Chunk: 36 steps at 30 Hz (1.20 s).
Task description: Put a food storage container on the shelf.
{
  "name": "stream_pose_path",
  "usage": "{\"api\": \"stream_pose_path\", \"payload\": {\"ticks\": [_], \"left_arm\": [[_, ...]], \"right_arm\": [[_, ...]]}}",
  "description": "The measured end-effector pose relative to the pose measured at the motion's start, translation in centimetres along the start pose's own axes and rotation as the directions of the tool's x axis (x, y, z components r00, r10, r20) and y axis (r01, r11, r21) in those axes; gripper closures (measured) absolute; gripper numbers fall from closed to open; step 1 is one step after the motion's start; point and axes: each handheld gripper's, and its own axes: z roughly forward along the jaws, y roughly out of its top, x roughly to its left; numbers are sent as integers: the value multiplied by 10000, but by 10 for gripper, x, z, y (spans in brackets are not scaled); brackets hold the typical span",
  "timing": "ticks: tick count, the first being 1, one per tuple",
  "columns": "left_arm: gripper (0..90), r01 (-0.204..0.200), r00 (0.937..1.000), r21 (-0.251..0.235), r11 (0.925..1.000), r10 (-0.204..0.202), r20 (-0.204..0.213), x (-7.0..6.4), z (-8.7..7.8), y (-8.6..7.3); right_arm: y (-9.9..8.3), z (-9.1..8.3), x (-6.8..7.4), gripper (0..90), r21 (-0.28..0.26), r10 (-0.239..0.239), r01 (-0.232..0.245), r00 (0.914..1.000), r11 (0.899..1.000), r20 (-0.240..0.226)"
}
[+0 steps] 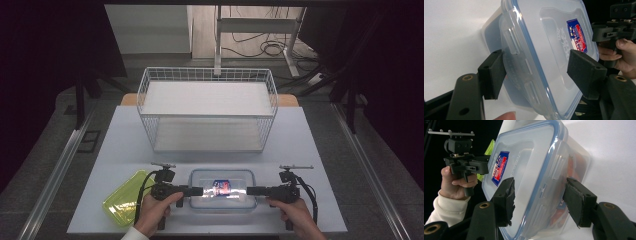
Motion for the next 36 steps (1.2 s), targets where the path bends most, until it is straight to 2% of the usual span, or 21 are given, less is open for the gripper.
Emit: {"api": "stream_pose_path", "payload": {"ticks": [1,8,11,21,29,36], "left_arm": [[323,-22,10000,-18,10000,22,-5,0,0,0],[334,-41,10000,-45,10000,41,16,-1,-1,-1],[350,-86,9999,-83,9999,87,66,-1,-3,-1],[421,-259,9985,-310,9992,274,479,-1,-13,-4],[466,-22,9969,-457,9990,58,786,3,-17,-5],[472,-53,9974,-458,9989,86,710,2,-18,-5]], "right_arm": [[0,-1,0,457,-39,123,-123,9999,9999,-50],[-1,-2,0,467,-71,214,-214,9998,9997,-30],[-2,-3,0,488,-96,302,-303,9994,9995,-167],[-5,-6,-3,509,-212,331,-342,9981,9992,-514],[-6,-7,-5,522,-265,452,-472,9964,9985,-722],[-6,-8,-5,536,-278,493,-518,9951,9983,-852]]}}
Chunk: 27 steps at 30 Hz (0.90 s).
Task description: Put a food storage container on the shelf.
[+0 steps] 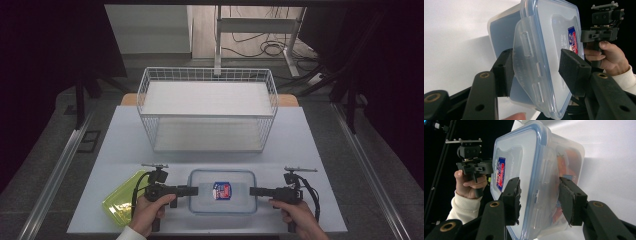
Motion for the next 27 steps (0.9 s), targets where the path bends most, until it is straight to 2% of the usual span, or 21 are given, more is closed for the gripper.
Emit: {"api": "stream_pose_path", "payload": {"ticks": [6,18,27], "left_arm": [[481,-5,10000,-54,10000,4,-29,-1,-2,0],[491,-276,9993,-267,9993,269,-261,-9,-7,1],[492,-284,9993,-249,9993,278,-254,-10,-9,1]], "right_arm": [[0,-1,0,550,-4,100,-100,9999,9999,-84],[0,-1,9,558,-97,-251,251,9997,9996,51],[2,-2,14,558,-176,-442,444,9989,9989,147]]}}
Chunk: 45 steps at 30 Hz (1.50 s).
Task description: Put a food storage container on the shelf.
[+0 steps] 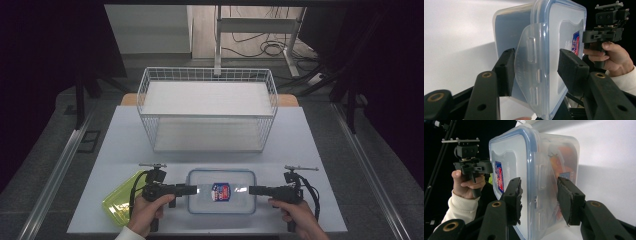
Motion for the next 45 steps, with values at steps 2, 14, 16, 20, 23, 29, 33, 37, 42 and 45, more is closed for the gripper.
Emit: {"api": "stream_pose_path", "payload": {"ticks": [2,14,16,20,23,29,33,37,42,45], "left_arm": [[492,-3,10000,-51,10000,4,11,-1,-1,0],[497,-234,9997,-364,9991,233,-48,-17,-19,10],[498,-278,9996,-410,9988,276,-63,-19,-22,12],[498,-427,9991,-584,9974,425,-46,-29,-31,20],[497,-503,9987,-677,9964,501,-44,-33,-35,24],[497,-669,9978,-903,9937,665,-68,-46,-45,37],[498,-780,9970,-1032,9916,777,-76,-55,-50,46],[498,-828,9966,-1093,9906,825,-70,-61,-53,55],[500,-890,9960,-1225,9885,894,-24,-70,-59,70],[500,-883,9960,-1265,9880,891,6,-71,-61,74]], "right_arm": [[1,0,1,559,-40,-58,58,10000,10000,6],[10,-5,17,563,-230,-314,307,9991,9993,-282],[11,-5,18,563,-240,-330,322,9990,9992,-299],[23,-10,35,563,-303,-685,677,9973,9972,-261],[28,-12,41,563,-318,-781,773,9967,9965,-236],[44,-19,58,563,-389,-1037,1027,9944,9939,-228],[53,-25,67,562,-432,-1175,1164,9928,9923,-245],[63,-30,75,562,-497,-1296,1284,9914,9905,-205],[77,-37,86,563,-610,-1408,1393,9898,9884,-206],[80,-38,89,563,-636,-1475,1462,9889,9872,-178]]}}
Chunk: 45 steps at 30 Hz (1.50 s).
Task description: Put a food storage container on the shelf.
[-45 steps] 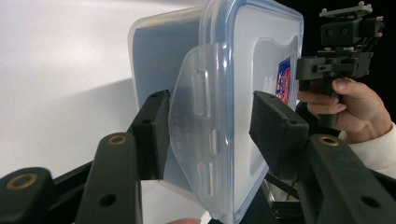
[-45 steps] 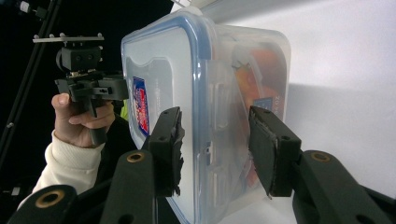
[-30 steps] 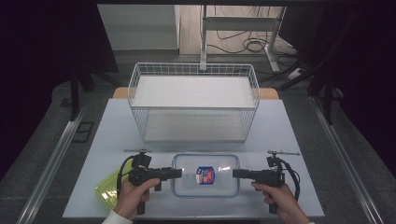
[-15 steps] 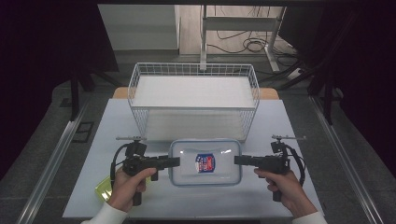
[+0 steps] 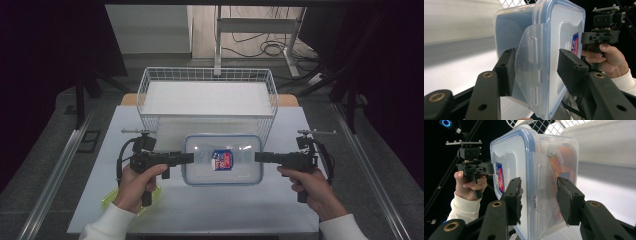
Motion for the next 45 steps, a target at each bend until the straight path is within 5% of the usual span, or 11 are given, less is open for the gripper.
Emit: {"api": "stream_pose_path", "payload": {"ticks": [12,20,45], "left_arm": [[500,-17,9999,-300,9995,20,108,-10,-12,20],[502,-36,9998,-534,9986,46,182,-11,-21,49],[504,109,9999,-776,9969,-107,34,14,-28,124]], "right_arm": [[25,-5,21,563,-111,-360,361,9993,9993,117],[54,-3,34,563,-232,-605,608,9981,9979,148],[133,27,27,561,-575,-665,665,9978,9961,18]]}}
